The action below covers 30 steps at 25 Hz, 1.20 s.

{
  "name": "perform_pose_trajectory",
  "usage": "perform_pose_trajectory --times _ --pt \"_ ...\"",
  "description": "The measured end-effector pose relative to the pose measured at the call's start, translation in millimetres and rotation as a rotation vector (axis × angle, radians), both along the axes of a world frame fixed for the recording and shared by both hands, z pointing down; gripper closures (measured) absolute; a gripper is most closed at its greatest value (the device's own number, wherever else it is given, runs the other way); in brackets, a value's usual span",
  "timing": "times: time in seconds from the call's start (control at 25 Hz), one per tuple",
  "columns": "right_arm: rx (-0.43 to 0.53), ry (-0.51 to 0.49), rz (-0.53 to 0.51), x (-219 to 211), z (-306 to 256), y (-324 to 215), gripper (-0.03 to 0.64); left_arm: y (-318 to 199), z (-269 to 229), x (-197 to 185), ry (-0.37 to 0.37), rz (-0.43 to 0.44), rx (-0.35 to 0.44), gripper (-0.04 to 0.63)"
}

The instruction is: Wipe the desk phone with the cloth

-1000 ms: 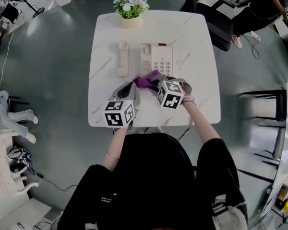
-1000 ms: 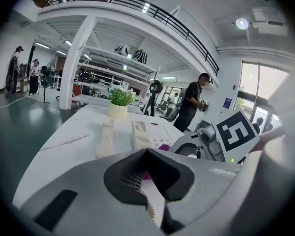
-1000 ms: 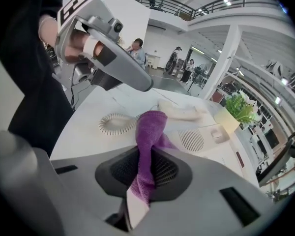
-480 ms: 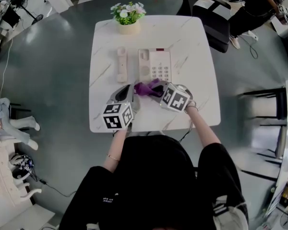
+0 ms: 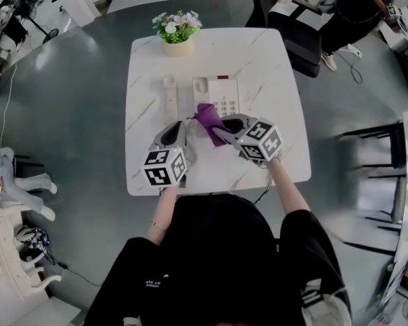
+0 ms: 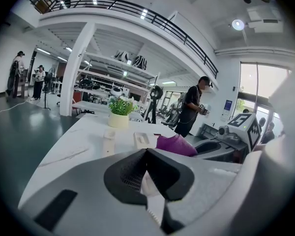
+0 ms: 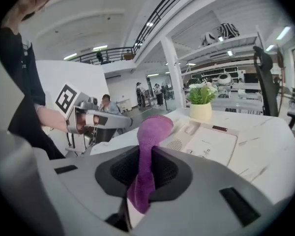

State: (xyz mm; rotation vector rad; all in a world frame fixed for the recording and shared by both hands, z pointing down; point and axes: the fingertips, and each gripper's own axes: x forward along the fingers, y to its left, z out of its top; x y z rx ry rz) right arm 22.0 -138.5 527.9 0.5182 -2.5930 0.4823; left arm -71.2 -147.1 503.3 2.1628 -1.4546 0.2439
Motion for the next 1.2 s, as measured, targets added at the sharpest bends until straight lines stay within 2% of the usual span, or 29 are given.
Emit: perform_pose_trajectory --times 0.2,0.48,0.64,0.76,0.92,1.2 --pt "-0.008 -0.15 0.153 17.7 -22.7 -24.7 0.58 -7.9 -9.2 7.8 0.017 0.016 0.024 0.598" --pt "0.025 -0.255 0.368 50.8 -41.4 -65.5 0.579 -20.6 -17.0 23.6 0.026 0.052 0.04 0.598" --pt "0.053 -0.279 0.477 70.4 -49.4 -85.4 0.578 -26.5 -16.1 30.9 0.025 0.063 0.036 0.598" --pt "0.086 -0.267 0.546 84.4 -52.1 -100.6 0.578 -32.2 -14.9 37.7 0.026 0.071 0.034 0.598" --pt "0.15 -0.199 0.615 98.9 -51.7 -118.1 0.579 -38.3 -14.0 48.0 0.027 0.09 0.032 0.598" --pt "0.261 -0.052 0.669 111.7 -51.2 -148.5 0.579 -45.6 -6.9 55.6 0.022 0.105 0.01 0.598"
